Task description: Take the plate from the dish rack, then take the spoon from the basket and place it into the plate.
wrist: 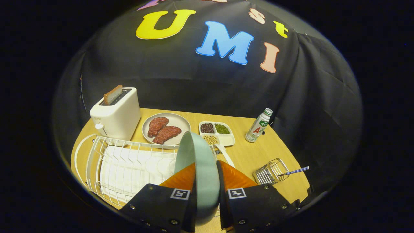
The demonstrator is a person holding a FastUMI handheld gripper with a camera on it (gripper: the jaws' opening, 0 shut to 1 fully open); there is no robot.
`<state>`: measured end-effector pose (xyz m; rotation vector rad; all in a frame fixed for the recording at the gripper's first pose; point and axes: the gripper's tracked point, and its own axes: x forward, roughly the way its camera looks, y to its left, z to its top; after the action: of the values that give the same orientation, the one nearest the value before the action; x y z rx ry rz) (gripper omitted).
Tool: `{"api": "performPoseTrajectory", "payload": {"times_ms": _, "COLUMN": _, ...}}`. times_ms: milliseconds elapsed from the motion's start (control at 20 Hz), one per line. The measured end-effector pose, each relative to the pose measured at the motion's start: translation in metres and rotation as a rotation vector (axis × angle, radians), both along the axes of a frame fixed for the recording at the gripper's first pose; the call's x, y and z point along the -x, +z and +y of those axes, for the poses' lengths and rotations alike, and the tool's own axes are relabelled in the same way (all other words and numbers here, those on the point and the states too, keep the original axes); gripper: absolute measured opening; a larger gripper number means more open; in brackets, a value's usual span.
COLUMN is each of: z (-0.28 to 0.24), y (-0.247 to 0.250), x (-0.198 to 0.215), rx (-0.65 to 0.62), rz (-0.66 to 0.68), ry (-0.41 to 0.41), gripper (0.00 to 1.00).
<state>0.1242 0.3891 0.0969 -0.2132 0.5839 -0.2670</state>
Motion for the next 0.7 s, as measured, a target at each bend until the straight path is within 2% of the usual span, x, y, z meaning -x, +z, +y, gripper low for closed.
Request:
{"api": "performPoseTrajectory", "payload": {"times_ms": 100, "z": 0.0, "y": 0.011, "x": -0.004, "rx": 0.048, "rz": -0.014, "ry": -0.011, "gripper": 0.28}}
{"api": "performPoseTrajectory", "payload": {"times_ms": 150, "z": -0.001, "y": 0.007, "x": -0.019, "rx": 0.07, "rz": -0.006, "ry": 0.008, "gripper": 0.28}}
{"api": "performPoseTrajectory", "payload": {"times_ms": 200, "z": 0.007, "y": 0.009, "x": -0.009, "rx": 0.088, "rz": 0.012, "ry": 0.026, "gripper": 0.19}}
{"api": "performPoseTrajectory", "payload": {"times_ms": 300, "z": 0.009, "y": 0.009, "x": -0.009, "rx": 0.095, "rz": 0.032, "ry": 0.038, "gripper": 0.2}}
{"api": "performPoseTrajectory", "payload": {"times_ms": 550, "z": -0.001, "y": 0.014, "x": -0.009, "rx": 0.087, "rz": 0.055, "ry": 0.003, "gripper": 0.15}}
{"api": "performPoseTrajectory", "payload": {"times_ms": 700, "z": -0.001, "y": 0.033, "x": -0.013, "rx": 0.195, "rz": 0.033, "ry": 0.021, "gripper": 0.15}}
